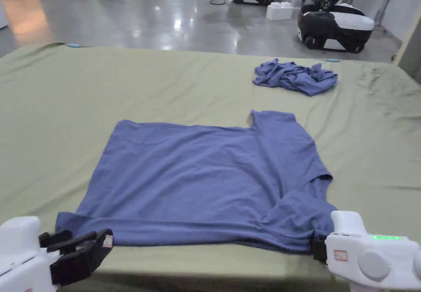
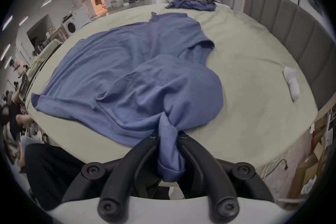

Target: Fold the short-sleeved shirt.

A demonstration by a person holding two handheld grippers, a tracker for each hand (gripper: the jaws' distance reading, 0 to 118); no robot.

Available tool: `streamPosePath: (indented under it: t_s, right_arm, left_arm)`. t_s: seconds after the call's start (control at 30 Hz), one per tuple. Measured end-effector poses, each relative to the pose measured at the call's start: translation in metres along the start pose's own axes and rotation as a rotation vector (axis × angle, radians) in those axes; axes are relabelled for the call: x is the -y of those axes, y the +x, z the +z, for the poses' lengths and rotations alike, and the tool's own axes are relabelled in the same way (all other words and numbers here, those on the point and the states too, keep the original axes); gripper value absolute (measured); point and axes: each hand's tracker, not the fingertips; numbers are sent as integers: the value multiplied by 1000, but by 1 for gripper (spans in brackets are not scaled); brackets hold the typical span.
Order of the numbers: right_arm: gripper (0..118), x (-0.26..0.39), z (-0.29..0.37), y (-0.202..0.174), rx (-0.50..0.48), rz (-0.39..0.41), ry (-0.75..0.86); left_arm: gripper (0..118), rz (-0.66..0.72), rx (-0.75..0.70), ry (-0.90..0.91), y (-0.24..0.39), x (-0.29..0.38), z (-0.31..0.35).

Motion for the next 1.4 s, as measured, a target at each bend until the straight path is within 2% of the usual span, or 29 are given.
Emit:
streamPosePath:
  t_s: [0.13, 0.3, 0.4, 0.43, 0.47, 0.5, 0.53, 0.57, 0.63, 0.7, 0.8, 0.9, 1.07, 1.1, 1.23, 1.3, 1.37, 1.4]
  right_arm:
    - [13, 1, 1, 0, -10, -4, -7]
    - [14, 2, 1, 5, -19, -38, -13]
    - [14, 3, 0, 6, -25, -38, -17]
    - [14, 3, 0, 5, -22, -31, -20]
    - [14, 2, 0, 4, -23, -27, -22]
    - [14, 2, 0, 4, -24, -26, -23]
    - [14, 1, 0, 4, -28, -27, -23]
    - [14, 1, 0, 4, -35, -32, -23]
    - [14, 0, 0, 4, -52, -43, -22]
    - [14, -1, 2, 3, -47, -38, -17]
    - [14, -5, 10, 3, -45, -47, 3]
    - [14, -15, 15, 8, -85, -98, 21]
    - [14, -56, 11, 21, -178, -221, 26]
    - [14, -64, 9, 23, -180, -225, 26]
    - [14, -107, -7, 20, -127, -180, 36]
    - [14, -125, -21, 22, -118, -208, 18]
    - [14, -137, -44, 28, -99, -269, -33]
    - [14, -140, -54, 29, -85, -269, -39]
  left_arm:
    - [86, 23, -88, -120, -36, -26, -51]
    - [86, -67, -233, -356, -69, -23, -110]
    - [85, -95, -254, -354, -73, -17, -118]
    - [81, -94, -257, -356, -73, -18, -118]
    - [75, -93, -259, -360, -75, -18, -120]
    - [56, -86, -258, -367, -77, -18, -121]
    - [19, -80, -266, -368, -77, -18, -120]
    - [5, -80, -276, -370, -77, -19, -119]
    - [5, -79, -235, -332, -74, -21, -114]
    - [5, -116, -251, -382, -66, -23, -116]
    - [5, -134, -251, -356, -62, -28, -110]
    - [5, -62, -208, -312, -66, -47, -106]
    - [5, -35, -164, -286, -58, -91, -119]
    - [5, -35, -159, -282, -56, -99, -123]
    - [5, 2, -148, -276, -56, -131, -158]
    - [5, 14, -159, -277, -58, -141, -176]
    - [5, 47, -191, -306, -63, -145, -199]
    - [5, 65, -192, -320, -66, -143, -208]
